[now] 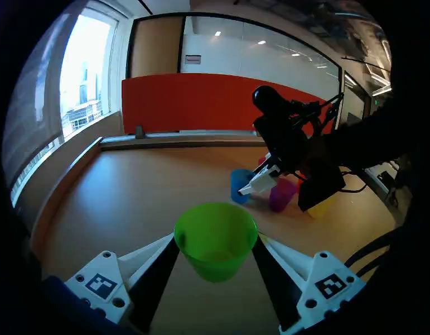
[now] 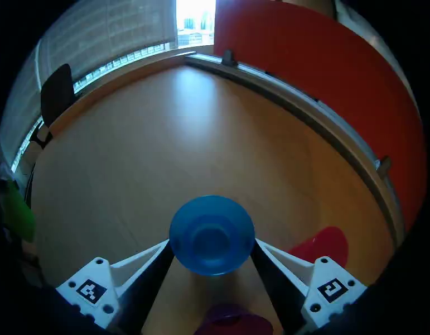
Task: Pour water
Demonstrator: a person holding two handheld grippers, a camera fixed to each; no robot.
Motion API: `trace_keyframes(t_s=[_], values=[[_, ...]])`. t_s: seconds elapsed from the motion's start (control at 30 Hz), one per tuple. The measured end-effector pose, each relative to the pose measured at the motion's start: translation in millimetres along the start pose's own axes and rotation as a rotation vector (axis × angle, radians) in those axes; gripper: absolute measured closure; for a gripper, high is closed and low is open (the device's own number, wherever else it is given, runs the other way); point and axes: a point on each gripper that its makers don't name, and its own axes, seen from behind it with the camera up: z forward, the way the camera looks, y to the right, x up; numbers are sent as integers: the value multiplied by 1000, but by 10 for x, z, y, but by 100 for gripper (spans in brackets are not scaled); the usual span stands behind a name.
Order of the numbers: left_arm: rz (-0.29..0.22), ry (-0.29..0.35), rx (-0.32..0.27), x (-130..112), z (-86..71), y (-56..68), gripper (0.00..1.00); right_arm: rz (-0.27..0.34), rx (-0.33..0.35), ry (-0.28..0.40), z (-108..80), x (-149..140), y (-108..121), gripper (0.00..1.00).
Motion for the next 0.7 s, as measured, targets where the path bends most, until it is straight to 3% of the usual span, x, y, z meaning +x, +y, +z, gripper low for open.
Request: trace_keyframes(t_s=[0.7], values=[[5, -2, -1, 12, 14, 8, 13, -37, -5, 43, 25, 40, -8, 10]])
